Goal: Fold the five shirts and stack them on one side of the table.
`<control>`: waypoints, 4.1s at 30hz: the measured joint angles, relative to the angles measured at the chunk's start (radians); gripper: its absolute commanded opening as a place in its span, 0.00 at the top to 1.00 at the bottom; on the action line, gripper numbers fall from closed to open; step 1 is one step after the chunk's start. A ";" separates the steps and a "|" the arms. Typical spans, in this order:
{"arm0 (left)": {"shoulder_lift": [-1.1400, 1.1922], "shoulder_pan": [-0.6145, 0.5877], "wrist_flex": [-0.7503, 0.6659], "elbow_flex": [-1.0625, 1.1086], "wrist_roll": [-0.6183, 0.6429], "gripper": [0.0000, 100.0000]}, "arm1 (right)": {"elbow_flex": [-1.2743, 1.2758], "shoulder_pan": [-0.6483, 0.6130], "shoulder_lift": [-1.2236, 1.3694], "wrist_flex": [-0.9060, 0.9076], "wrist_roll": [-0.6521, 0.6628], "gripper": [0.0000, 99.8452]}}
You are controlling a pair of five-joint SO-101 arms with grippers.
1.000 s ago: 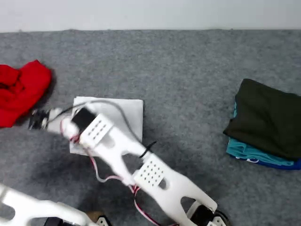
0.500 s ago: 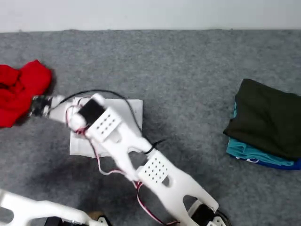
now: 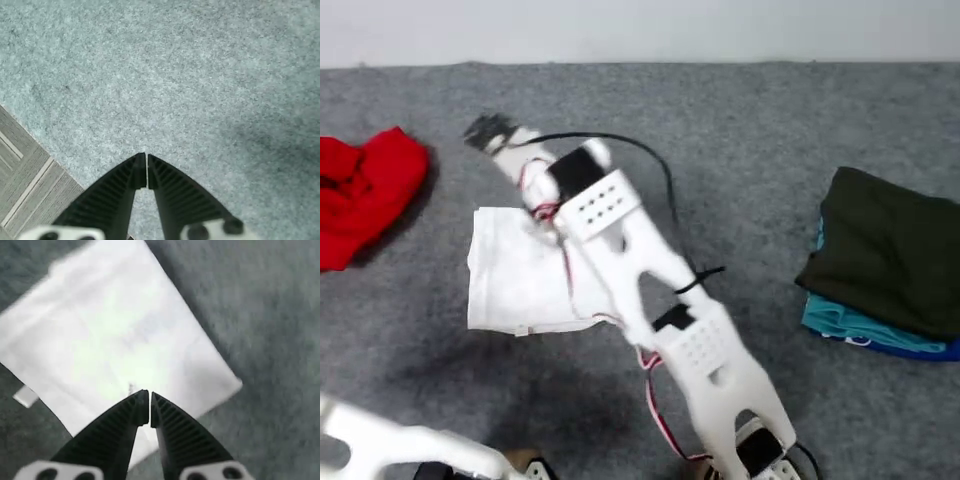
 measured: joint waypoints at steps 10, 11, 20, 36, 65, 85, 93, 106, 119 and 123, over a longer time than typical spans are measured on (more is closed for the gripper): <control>0.000 0.095 0.014 0.000 -0.003 0.98 | 0.477 0.089 -0.319 0.000 -0.144 0.81; 0.000 0.106 0.023 0.000 -0.006 0.98 | 0.516 0.092 -0.342 0.000 -0.152 0.81; -0.166 0.206 0.054 0.018 -0.006 0.98 | 0.741 0.112 -0.427 0.000 -0.235 0.81; -0.509 0.307 0.052 0.250 -0.006 0.98 | 0.657 -0.002 -0.218 -0.009 -0.339 0.69; -0.522 0.307 0.052 0.250 -0.006 0.98 | 0.407 0.049 0.097 0.002 -0.101 0.99; -0.522 0.307 0.052 0.255 -0.006 0.98 | 0.502 0.496 -0.117 -0.227 1.180 0.97; -0.523 0.307 0.021 0.292 -0.006 0.98 | 0.499 0.436 -0.117 -0.301 0.976 0.84; -0.522 0.307 0.020 0.301 -0.006 0.98 | 0.296 0.290 -0.209 -0.121 0.336 0.89; -0.522 0.307 0.020 0.301 -0.006 0.98 | 0.285 0.000 0.100 -0.298 0.229 0.99; -0.522 0.307 0.020 0.301 -0.006 0.98 | 0.241 -0.031 0.126 -0.311 0.229 0.99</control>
